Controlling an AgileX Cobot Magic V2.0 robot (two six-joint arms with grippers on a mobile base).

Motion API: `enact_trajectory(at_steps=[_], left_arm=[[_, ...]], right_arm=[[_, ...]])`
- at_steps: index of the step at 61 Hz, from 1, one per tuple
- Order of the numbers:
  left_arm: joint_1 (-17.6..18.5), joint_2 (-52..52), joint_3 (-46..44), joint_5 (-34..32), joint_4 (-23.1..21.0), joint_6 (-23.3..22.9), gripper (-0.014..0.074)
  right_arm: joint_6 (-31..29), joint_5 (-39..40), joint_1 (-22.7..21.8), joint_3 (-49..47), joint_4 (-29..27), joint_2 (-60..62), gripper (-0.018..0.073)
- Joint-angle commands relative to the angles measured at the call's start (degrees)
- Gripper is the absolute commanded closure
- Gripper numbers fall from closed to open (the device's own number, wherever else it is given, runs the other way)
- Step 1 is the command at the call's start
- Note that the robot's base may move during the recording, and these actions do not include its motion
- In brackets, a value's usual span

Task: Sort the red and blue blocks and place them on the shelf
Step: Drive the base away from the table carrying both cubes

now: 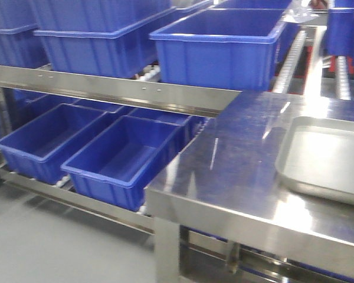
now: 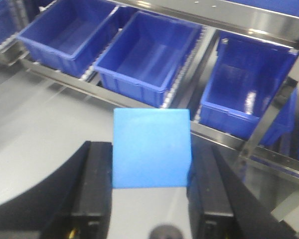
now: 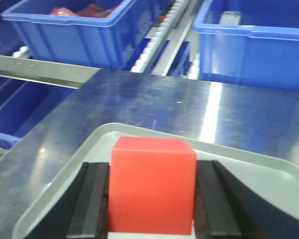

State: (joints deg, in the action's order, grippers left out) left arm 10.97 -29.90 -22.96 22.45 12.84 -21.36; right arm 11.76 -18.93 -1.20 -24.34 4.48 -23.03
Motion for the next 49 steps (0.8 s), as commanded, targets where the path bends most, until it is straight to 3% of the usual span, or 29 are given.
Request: enact_trajectory(at_steps=[1,49], left_arm=[[-0.1,-0.11,-1.63,-4.63,0.4,-0.29,0.0473],[-0.1,-0.11,-1.63,-4.63,0.4,-0.29,0.0473]], right_arm=[[-0.19,5.6,-0.4,-1.72,0.76,-0.21,0.051],[-0.19,5.6,-0.4,-1.72,0.76,-0.21,0.051]])
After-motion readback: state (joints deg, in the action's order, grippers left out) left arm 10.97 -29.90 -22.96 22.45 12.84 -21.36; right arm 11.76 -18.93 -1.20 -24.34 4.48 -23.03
